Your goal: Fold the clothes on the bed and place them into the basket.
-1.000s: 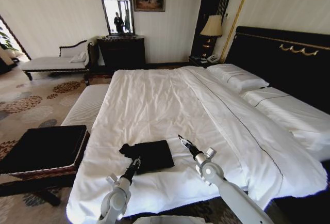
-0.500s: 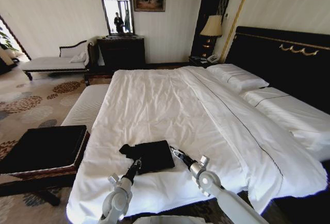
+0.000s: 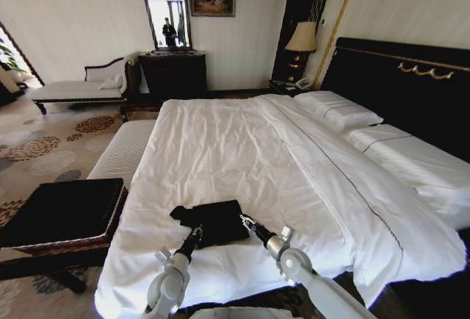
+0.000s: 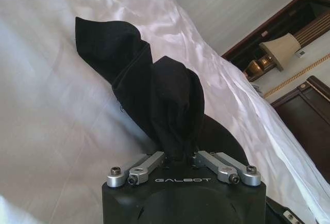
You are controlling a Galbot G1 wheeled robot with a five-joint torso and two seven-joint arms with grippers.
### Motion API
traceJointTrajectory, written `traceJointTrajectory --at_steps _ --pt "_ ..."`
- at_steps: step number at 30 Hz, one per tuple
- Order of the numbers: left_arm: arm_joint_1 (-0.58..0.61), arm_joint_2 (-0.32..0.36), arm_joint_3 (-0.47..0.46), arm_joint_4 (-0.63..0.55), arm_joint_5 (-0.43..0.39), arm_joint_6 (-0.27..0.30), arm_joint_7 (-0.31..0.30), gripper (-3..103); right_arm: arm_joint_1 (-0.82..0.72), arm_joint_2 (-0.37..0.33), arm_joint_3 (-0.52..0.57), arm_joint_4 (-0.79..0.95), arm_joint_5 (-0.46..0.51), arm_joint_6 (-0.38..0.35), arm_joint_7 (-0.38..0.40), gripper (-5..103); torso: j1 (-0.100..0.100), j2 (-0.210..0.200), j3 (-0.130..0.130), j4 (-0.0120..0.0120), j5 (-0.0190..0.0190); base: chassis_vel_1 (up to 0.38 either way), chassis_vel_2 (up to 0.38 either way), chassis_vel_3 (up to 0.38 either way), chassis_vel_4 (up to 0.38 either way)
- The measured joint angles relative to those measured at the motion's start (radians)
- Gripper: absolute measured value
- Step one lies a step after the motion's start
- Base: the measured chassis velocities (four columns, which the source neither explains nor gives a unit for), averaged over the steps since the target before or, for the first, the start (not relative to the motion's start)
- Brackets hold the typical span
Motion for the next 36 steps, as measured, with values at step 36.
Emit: traceJointTrajectory --at_steps 36 --pt "0.04 0.026 -0.122 -0.299 -0.092 0.024 -0.015 10 0.015 -0.003 0.027 0.214 -0.117 0.196 0.031 4 0.0 0.0 0.0 -0.0001 -0.0001 0.0 0.0 0.0 0.0"
